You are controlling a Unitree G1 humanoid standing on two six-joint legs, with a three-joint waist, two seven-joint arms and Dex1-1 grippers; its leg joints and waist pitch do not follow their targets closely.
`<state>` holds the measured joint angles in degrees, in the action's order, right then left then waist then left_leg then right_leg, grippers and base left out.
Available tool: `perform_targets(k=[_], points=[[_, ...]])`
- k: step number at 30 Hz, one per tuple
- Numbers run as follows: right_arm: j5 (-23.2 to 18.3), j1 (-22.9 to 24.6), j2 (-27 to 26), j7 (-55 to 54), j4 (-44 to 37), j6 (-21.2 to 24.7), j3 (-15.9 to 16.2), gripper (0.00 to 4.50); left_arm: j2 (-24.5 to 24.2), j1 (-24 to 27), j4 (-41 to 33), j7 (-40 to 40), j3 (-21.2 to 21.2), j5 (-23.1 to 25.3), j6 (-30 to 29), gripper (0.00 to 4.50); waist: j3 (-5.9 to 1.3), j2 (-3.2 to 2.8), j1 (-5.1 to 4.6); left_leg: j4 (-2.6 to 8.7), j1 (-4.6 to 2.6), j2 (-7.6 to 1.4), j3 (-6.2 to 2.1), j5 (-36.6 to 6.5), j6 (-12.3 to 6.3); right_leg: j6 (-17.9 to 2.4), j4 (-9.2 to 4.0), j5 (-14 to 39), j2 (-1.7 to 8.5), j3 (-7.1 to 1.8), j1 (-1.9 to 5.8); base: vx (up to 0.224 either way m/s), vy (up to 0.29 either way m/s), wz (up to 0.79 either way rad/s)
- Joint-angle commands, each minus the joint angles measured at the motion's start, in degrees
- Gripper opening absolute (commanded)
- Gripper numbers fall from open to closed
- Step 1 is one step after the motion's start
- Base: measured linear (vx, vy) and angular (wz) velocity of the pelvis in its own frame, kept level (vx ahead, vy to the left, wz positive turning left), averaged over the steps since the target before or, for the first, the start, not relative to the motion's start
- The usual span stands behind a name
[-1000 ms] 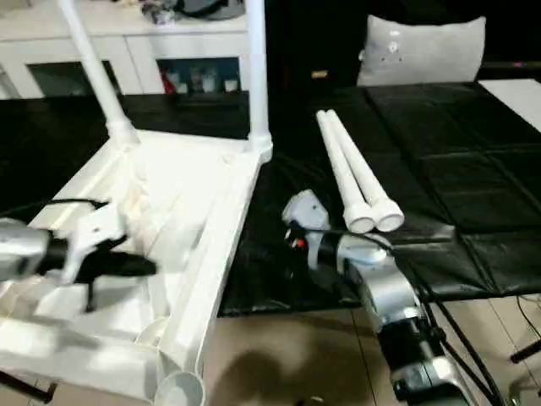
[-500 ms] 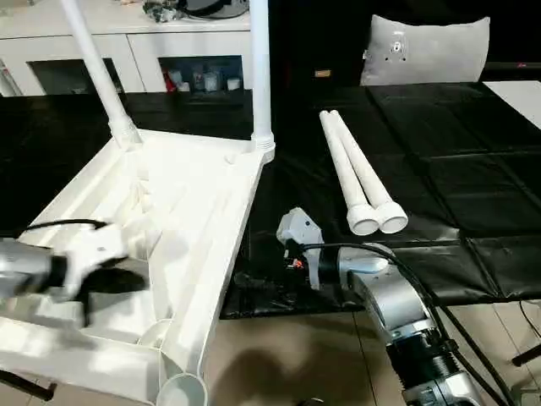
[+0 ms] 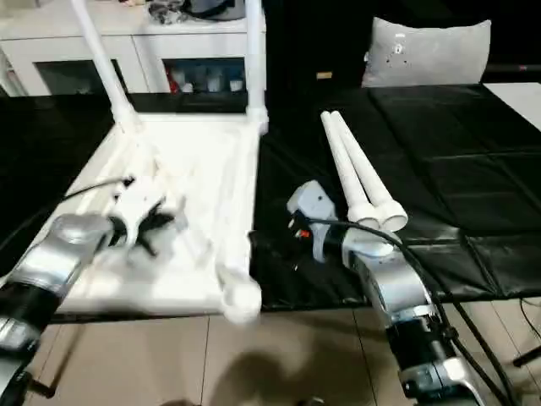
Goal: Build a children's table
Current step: Rotate table base
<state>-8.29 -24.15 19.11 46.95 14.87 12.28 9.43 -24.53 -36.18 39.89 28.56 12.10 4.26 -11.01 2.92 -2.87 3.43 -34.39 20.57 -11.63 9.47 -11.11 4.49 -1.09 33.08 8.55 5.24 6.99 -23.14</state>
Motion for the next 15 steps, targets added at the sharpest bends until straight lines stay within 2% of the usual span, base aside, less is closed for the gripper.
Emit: perform_targets(k=[1, 2, 3, 4, 5, 6, 8, 10, 12, 13, 14, 15], points=[[0.76, -1.17, -0.3, -1.93, 0.32, -0.27, -1.07, 4.5, 0.85, -1.73, 2.98, -3.91, -1.04, 1.0, 4.12, 0.04, -4.02, -0.36, 0.18, 4.29, 0.24, -0.63, -0.73, -14.59, -2.17, -3.65, -4.95, 23.88, 2.7, -2.1, 3.11, 0.0, 0.0, 0.0], [0.91, -1.45, -0.58, -3.79, 0.56, 0.08, -1.96, 4.5, 2.23, -1.67, 2.83, -3.56, -2.01, -0.38, 5.71, 0.04, -4.33, -0.35, 0.26, 4.2, 0.07, -0.85, -0.77, -14.09, -2.14, -5.15, -4.43, 20.99, 2.87, -2.29, 3.15, 0.0, 0.0, 0.0], [0.97, -1.53, -0.67, -4.39, 0.62, 0.19, -2.25, 4.5, 2.65, -1.49, 2.44, -3.0, -2.37, -0.99, 6.01, 0.04, -4.34, -0.24, 0.24, 4.15, 0.18, -0.9, -0.69, -13.37, -2.21, -6.08, -4.24, 19.33, 2.98, -2.43, 3.19, 0.0, 0.0, 0.0], [1.06, -1.6, -0.83, -5.65, 0.66, 0.73, -2.88, 4.5, 3.4, -0.7, 0.87, -0.91, -3.12, -2.61, 6.52, 0.04, -4.6, -0.42, 0.44, 3.98, 0.06, -1.03, -0.57, -11.91, -2.31, -8.13, -3.72, 15.72, 3.05, -2.64, 3.13, 0.0, 0.0, 0.0], [1.05, -1.58, -0.92, -6.43, 0.59, 1.29, -3.34, 4.5, 3.69, 0.21, -0.77, 1.59, -3.43, -3.93, 6.77, 0.04, -4.74, -0.33, 0.54, 3.9, 0.04, -1.16, -0.57, -10.88, -2.34, -9.22, -3.37, 13.65, 3.16, -2.76, 3.18, 0.059, 0.005, 0.05], [1.0, -1.48, -0.94, -6.89, 0.48, 1.49, -3.66, 4.5, 3.7, 1.04, -1.81, 3.99, -3.32, -4.83, 7.56, 0.04, -5.0, -0.29, 0.76, 3.71, 0.26, -1.16, -0.51, -8.32, -2.88, -11.16, -2.68, 9.42, 3.33, -2.94, 3.43, 0.059, 0.005, 0.05], [0.73, -0.94, -0.82, -7.01, -0.13, 1.36, -4.08, 4.5, 3.21, 2.55, -3.37, 7.55, -2.85, -5.73, 9.31, 0.04, -5.36, -0.39, 0.85, 3.12, 0.62, -1.06, -0.44, -2.59, -4.93, -13.91, -1.24, -0.29, 3.01, -3.04, 3.55, 0.063, -0.002, 0.01], [0.14, 0.05, -0.38, -6.36, -1.35, 1.02, -4.25, 4.5, 2.26, 4.39, -5.6, 11.39, -2.32, -7.13, 10.47, 0.04, -5.47, -0.13, 0.97, 2.77, 0.91, -0.94, -0.31, -0.02, -6.76, -14.83, -0.78, -4.21, 3.18, -3.12, 3.73, 0.03, -0.002, -0.01], [-1.37, 1.43, 0.54, -4.15, -3.3, 0.7, -4.15, 4.5, 0.45, 7.03, -9.39, 17.21, -1.12, -9.18, 10.99, 0.04, -5.31, -0.16, 1.25, 2.73, 0.86, -1.09, -0.16, -0.19, -8.02, -15.17, -0.77, -3.67, 3.32, -3.17, 3.56, 0.0, 0.0, 0.0], [-1.77, 1.73, 0.81, -3.33, -3.81, 0.74, -4.02, 4.5, 0.07, 7.48, -10.11, 18.19, -0.89, -9.47, 10.77, 0.04, -5.02, -0.07, 1.36, 2.82, 0.86, -1.17, 0.03, -2.31, -7.92, -14.64, -1.06, -0.67, 3.36, -3.21, 3.51, 0.0, 0.0, 0.0], [-3.61, 3.27, 2.43, 0.99, -6.44, 1.24, -3.1, 4.5, -2.13, 9.67, -13.79, 22.94, 0.51, -10.48, 9.5, 0.04, -4.82, -0.17, 1.7, 3.02, 0.65, -1.42, 0.07, -4.56, -7.3, -13.94, -1.28, 2.82, 3.4, -3.26, 3.44, 0.0, 0.0, 0.0], [-3.9, 3.55, 2.79, 1.83, -6.93, 1.37, -2.88, 4.5, -2.59, 10.06, -14.47, 23.82, 0.81, -10.6, 9.25, 0.04, -4.71, -0.21, 1.78, 3.2, 0.59, -1.58, 0.03, -5.5, -6.97, -13.54, -1.44, 4.39, 3.45, -3.25, 3.53, 0.0, 0.0, 0.0]])
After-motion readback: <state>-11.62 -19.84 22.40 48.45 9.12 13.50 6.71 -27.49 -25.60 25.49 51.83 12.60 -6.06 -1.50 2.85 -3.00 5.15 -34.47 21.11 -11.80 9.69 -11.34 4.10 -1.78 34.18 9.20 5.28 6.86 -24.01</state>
